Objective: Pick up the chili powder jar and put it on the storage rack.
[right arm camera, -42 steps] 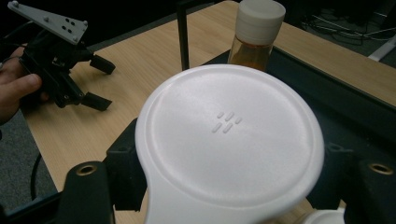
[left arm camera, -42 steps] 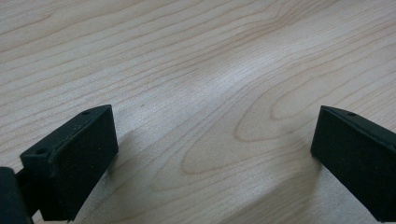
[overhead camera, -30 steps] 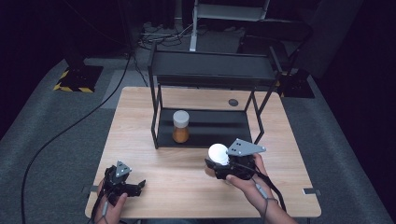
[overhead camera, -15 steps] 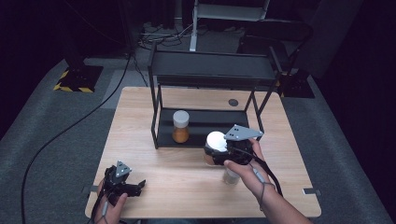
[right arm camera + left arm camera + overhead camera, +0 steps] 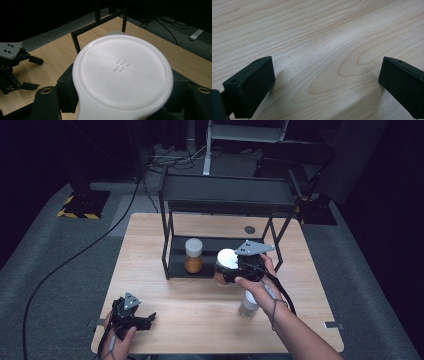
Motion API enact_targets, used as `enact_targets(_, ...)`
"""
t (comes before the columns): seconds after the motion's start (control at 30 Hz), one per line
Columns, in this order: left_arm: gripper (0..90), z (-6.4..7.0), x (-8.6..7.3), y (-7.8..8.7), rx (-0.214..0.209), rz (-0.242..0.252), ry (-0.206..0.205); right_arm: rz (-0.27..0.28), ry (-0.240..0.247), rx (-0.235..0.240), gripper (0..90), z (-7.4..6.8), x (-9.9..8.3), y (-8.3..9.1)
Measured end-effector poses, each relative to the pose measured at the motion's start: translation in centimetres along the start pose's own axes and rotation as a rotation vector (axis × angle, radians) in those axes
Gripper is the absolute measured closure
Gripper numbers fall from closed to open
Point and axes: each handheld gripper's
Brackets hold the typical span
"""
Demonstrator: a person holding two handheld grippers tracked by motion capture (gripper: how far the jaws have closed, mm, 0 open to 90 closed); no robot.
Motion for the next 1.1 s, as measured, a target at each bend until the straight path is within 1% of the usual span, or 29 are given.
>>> enact_targets(0.23, 0.3, 0.0, 0.0, 0.0, 0.000, -0.001, 0.000, -0.015, -0.016, -0.021, 30.9, 1.3, 0.2, -1.4)
enact_targets(0.37, 0.3, 0.0, 0.0, 0.0, 0.001, -0.001, 0.002, -0.017, -0.024, -0.024, 30.9, 2.0, 0.2, -2.1)
enact_targets(0.5, 0.3, 0.0, 0.0, 0.0, 0.001, -0.001, 0.002, -0.021, -0.024, -0.032, 30.9, 2.7, 0.3, -2.5)
enact_targets(0.63, 0.3, 0.0, 0.0, -0.1, 0.003, 0.002, 0.005, -0.012, -0.021, -0.041, 30.9, 3.6, 0.7, -3.1)
enact_targets(0.77, 0.3, 0.0, 0.0, -0.1, 0.003, 0.003, 0.005, -0.013, -0.017, -0.049, 30.9, 3.9, 0.9, -3.6)
enact_targets(0.83, 0.3, 0.0, 0.0, -0.1, 0.003, 0.003, 0.005, -0.014, -0.007, -0.054, 30.9, 4.0, 1.0, -4.0)
enact_targets(0.93, 0.3, 0.0, 0.0, -0.1, 0.003, 0.003, 0.005, -0.023, -0.007, -0.058, 30.9, 4.3, 1.2, -4.8)
enact_targets(0.97, 0.3, 0.0, 0.0, -0.1, 0.003, 0.003, 0.005, -0.023, -0.007, -0.058, 30.9, 4.3, 1.2, -4.8)
enact_targets(1.1, 0.3, 0.0, 0.1, -0.1, 0.003, 0.001, 0.006, -0.034, -0.006, -0.060, 30.9, 4.8, 1.1, -6.0)
Point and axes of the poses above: each handheld gripper's, and its own axes: y roughly backward along the jaws, x roughly out of its top, z roughly to its right
